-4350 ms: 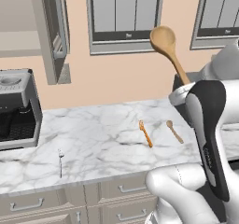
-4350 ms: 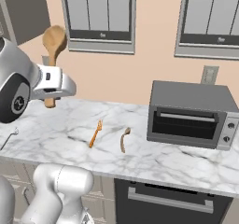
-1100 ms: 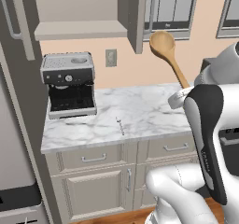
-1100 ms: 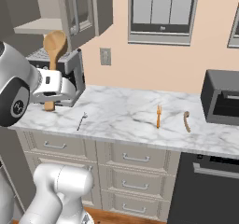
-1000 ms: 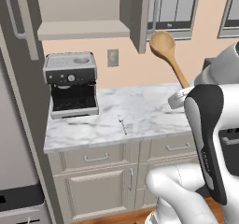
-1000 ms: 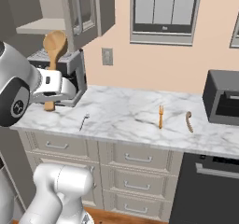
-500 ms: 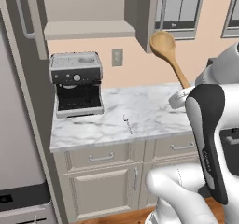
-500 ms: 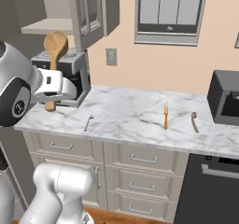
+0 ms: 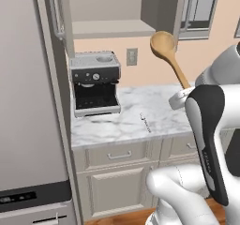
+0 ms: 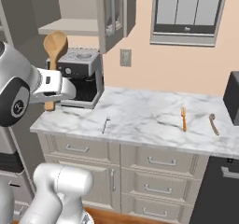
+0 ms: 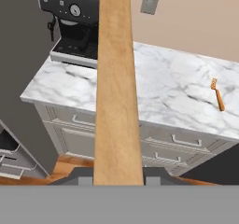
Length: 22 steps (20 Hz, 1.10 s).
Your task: Organize the utensils by type. Pick up the wooden spoons from the counter and place them in the open cabinet. Then pick up the metallic utensils from the counter and place them in the open drawer.
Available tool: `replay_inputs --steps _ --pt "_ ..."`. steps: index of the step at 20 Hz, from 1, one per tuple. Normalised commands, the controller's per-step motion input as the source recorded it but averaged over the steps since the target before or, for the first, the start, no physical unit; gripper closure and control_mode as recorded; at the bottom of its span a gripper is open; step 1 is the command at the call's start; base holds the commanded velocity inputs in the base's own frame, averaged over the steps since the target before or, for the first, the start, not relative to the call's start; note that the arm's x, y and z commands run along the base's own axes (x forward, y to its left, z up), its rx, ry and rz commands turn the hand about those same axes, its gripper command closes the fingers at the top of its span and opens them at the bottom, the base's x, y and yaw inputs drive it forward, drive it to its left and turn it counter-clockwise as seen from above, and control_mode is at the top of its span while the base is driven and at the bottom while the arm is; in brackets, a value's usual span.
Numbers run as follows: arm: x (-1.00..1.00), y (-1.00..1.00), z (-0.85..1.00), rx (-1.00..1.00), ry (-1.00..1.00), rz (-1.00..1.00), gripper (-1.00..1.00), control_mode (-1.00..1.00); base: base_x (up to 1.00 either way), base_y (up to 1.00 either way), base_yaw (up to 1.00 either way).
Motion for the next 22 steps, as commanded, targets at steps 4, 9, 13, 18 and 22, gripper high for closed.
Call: replay_inputs --steps 4,9,13,18,22 --pt "0.00 0.00 0.00 0.00 0.00 0.00 1.00 1.00 0.26 0.28 0.00" --pt "0.00 0.00 0.00 0.00 0.00 0.00 1.00 1.00 0.45 0.14 0.00" --pt "0.00 0.00 0.00 0.00 0.00 0.00 1.00 1.00 0.66 0.23 -0.02" --pt "0.00 0.00 0.00 0.00 0.00 0.00 1.00 1.00 0.55 0.34 -0.02" --pt "0.00 0.00 0.00 0.00 0.00 0.00 1.00 1.00 0.55 0.28 -0.02"
